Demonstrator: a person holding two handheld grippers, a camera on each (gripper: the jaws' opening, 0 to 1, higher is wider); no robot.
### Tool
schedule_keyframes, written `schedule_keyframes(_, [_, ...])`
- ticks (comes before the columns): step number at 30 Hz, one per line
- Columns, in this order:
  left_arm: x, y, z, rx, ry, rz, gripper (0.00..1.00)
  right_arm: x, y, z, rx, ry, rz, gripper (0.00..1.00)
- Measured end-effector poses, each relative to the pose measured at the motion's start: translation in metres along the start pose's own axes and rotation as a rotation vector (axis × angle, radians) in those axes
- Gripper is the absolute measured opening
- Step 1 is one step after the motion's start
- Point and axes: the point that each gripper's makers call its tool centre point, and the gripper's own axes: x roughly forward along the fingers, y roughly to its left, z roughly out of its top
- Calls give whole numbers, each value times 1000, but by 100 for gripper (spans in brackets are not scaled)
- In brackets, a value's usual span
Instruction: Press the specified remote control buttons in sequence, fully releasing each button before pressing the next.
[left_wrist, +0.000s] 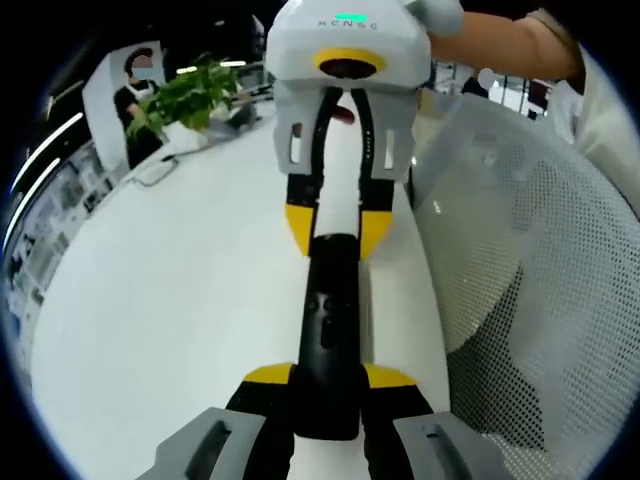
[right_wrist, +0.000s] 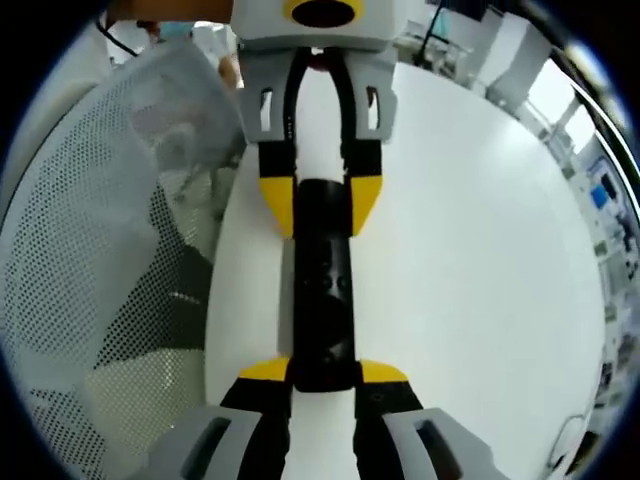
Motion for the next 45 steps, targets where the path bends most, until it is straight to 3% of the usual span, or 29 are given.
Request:
schedule_keyframes(24, [-18, 34, 34, 63, -10, 53, 23, -39, -35, 0, -14, -10, -83, 20])
schedule_keyframes(45, [-35, 63, 48, 94, -14, 95, 23, -60, -66, 7, -31, -15, -136, 20])
